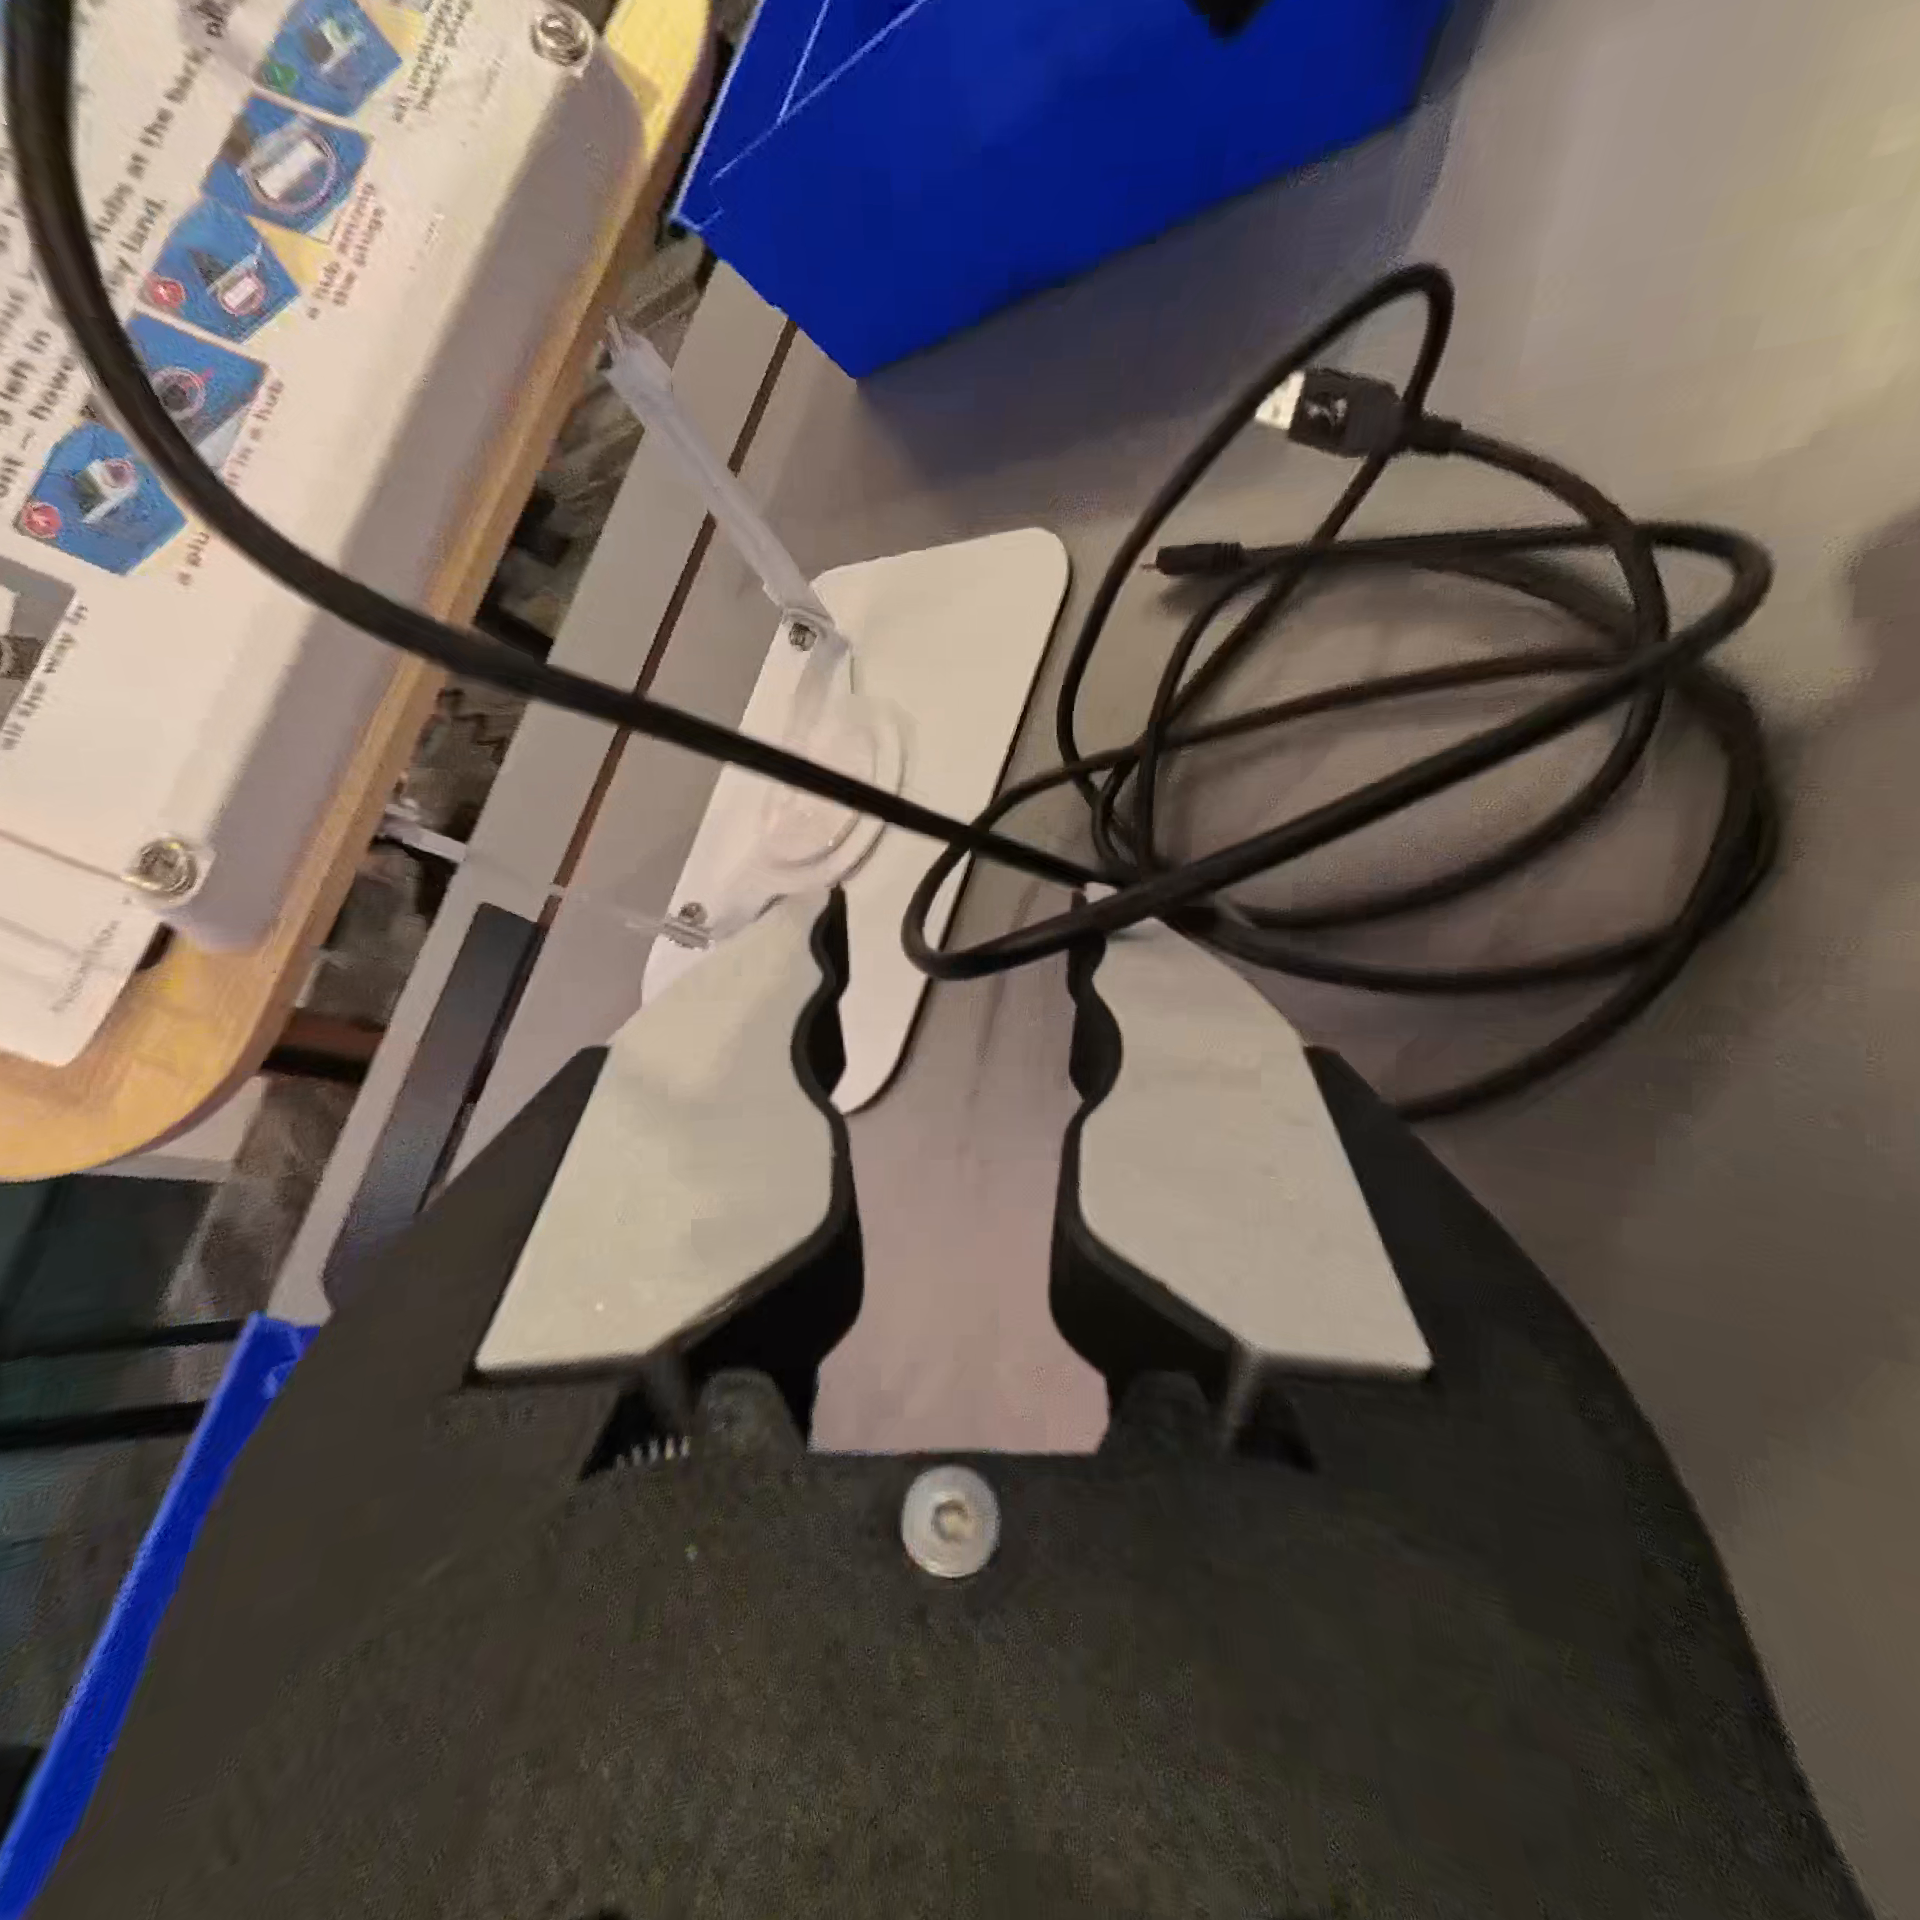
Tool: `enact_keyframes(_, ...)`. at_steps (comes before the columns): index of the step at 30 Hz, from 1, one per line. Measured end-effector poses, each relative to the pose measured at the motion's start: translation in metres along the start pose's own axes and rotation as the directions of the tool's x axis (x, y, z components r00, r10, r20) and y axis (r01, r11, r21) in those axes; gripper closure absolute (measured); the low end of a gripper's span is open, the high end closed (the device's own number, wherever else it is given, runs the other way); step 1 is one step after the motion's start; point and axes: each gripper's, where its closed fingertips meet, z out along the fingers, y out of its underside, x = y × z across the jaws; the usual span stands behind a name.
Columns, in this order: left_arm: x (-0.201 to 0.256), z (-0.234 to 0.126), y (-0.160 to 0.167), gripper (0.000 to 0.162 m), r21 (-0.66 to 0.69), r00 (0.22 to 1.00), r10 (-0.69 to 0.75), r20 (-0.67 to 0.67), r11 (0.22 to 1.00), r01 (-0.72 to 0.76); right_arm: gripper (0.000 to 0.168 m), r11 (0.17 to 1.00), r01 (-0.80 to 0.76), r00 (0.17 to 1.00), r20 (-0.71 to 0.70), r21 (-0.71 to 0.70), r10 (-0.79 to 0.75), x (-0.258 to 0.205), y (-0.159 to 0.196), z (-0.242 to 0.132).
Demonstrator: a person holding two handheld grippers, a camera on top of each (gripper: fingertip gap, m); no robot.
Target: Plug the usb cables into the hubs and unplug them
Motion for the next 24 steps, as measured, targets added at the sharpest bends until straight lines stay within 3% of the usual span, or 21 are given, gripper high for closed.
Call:
enact_keyframes(4,0.001,0.013,-0.002,0.107,0.006,0.989,-0.113,-0.093,0.993,0.114,0.165,1.000,0.006,1.000,0.012,0.002,-0.006,-0.009,0.002,0.003)
enact_keyframes(8,0.022,0.010,-0.002,0.105,0.014,0.927,-0.231,-0.297,0.969,0.246,0.166,0.999,0.034,0.999,-0.027,0.000,-0.034,-0.008,0.003,0.000)
enact_keyframes(11,0.028,0.002,0.014,0.104,-0.039,0.921,-0.213,-0.326,0.977,0.212,0.165,0.999,0.040,0.998,-0.059,0.027,-0.039,-0.002,-0.004,-0.007)
enact_keyframes(17,0.038,-0.010,0.021,0.107,0.001,0.915,-0.194,-0.353,0.978,0.207,0.165,0.994,0.080,0.989,-0.133,0.070,-0.070,0.015,-0.030,-0.025)
enact_keyframes(24,0.044,-0.005,0.022,0.118,0.056,0.920,-0.191,-0.343,0.973,0.223,0.165,0.988,0.121,0.941,-0.327,0.091,-0.085,0.066,-0.073,-0.078)
